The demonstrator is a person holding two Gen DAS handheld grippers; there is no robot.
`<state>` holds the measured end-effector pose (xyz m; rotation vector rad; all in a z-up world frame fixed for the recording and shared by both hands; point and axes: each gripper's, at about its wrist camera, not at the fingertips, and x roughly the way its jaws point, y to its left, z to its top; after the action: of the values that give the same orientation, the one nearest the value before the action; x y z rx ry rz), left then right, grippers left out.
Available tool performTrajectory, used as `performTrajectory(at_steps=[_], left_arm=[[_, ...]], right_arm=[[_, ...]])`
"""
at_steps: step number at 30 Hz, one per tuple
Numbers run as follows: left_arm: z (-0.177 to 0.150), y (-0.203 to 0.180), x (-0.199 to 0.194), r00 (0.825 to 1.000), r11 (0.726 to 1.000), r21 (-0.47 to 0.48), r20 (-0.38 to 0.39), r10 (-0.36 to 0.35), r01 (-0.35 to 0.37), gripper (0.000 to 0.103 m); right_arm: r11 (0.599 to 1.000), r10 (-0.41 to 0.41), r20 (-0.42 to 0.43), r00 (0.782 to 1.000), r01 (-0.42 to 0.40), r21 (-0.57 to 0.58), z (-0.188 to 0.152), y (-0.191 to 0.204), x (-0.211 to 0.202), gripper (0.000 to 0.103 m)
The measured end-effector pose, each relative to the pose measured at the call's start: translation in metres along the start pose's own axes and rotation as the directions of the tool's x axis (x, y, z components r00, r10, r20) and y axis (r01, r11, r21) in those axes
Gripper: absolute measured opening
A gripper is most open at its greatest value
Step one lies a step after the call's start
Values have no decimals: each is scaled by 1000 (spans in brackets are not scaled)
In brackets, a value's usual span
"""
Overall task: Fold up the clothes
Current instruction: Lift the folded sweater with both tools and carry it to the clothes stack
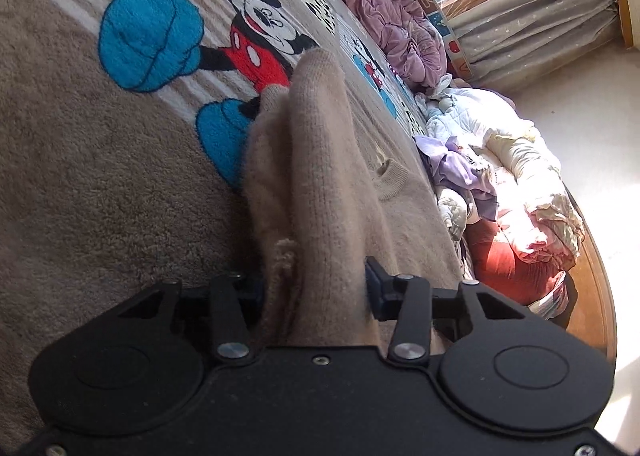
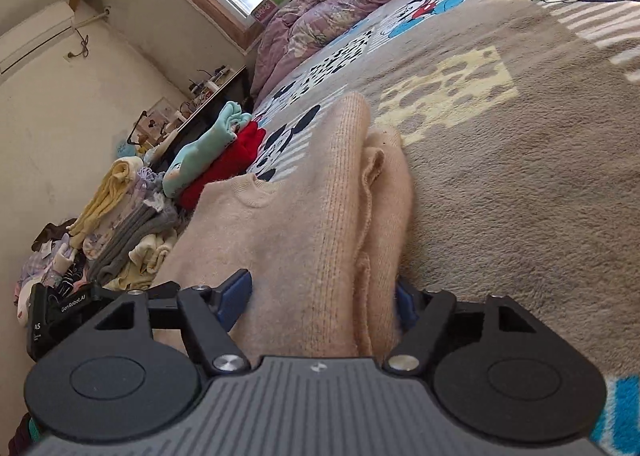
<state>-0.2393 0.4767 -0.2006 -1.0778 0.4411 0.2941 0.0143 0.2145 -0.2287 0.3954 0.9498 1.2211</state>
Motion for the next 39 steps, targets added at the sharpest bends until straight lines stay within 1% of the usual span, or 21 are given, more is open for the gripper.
performTrajectory(at_steps=[2, 4, 6, 10, 13, 17, 18, 19, 23, 26, 28, 31, 34, 35, 36, 39], left_arm=[[2, 3, -6, 999, 999, -26, 18, -37, 37, 34], [9, -1, -17, 996, 998, -12, 54, -66, 67, 33], [19, -1, -30, 991, 995, -14, 90, -95, 97, 33], [41, 0, -58, 973, 988, 2, 171, -153, 155, 33], [54, 3, -81, 958, 983, 14, 226, -179, 180, 33], [62, 11, -104, 942, 982, 13, 280, -185, 189, 33], [64, 13, -108, 941, 983, 15, 286, -179, 182, 33], [64, 16, -111, 942, 984, 12, 288, -172, 176, 33], [63, 28, -118, 949, 988, -12, 279, -145, 154, 33], [62, 34, -125, 952, 988, -31, 271, -140, 154, 33], [62, 32, -134, 950, 987, -24, 277, -144, 156, 33], [63, 20, -153, 934, 983, 4, 311, -175, 183, 33], [64, 10, -170, 916, 978, 31, 345, -202, 204, 33], [64, 7, -175, 912, 977, 38, 354, -210, 210, 33], [65, 5, -180, 907, 976, 40, 363, -212, 213, 33], [66, 1, -193, 900, 978, 39, 387, -202, 203, 33]], right_arm=[[1000, 24, 14, 1000, -24, -14, 3, 9, -1, 49], [998, 49, 29, 998, -49, -28, 6, 18, -2, 47], [994, 91, 46, 995, -88, -62, 13, 37, 0, 47], [982, 170, 68, 983, -163, -98, 30, 67, 14, 47], [968, 238, 84, 968, -229, -104, 41, 84, 27, 47], [949, 306, 89, 948, -295, -113, 45, 103, 44, 47], [946, 316, 86, 945, -308, -99, 44, 103, 49, 47], [944, 326, 83, 942, -319, -84, 43, 104, 54, 47], [947, 321, 56, 946, -319, -31, 31, 104, 68, 47], [947, 322, 41, 946, -322, -25, 24, 110, 69, 47], [945, 327, 33, 945, -326, -28, 22, 117, 69, 47], [931, 364, 39, 930, -363, -30, 25, 132, 61, 47], [916, 398, 43, 916, -394, -82, 34, 154, 50, 47], [910, 411, 45, 910, -407, -81, 37, 159, 49, 47], [905, 423, 48, 905, -418, -79, 39, 162, 48, 47], [896, 436, 30, 899, -431, -106, 42, 178, 47, 47]])
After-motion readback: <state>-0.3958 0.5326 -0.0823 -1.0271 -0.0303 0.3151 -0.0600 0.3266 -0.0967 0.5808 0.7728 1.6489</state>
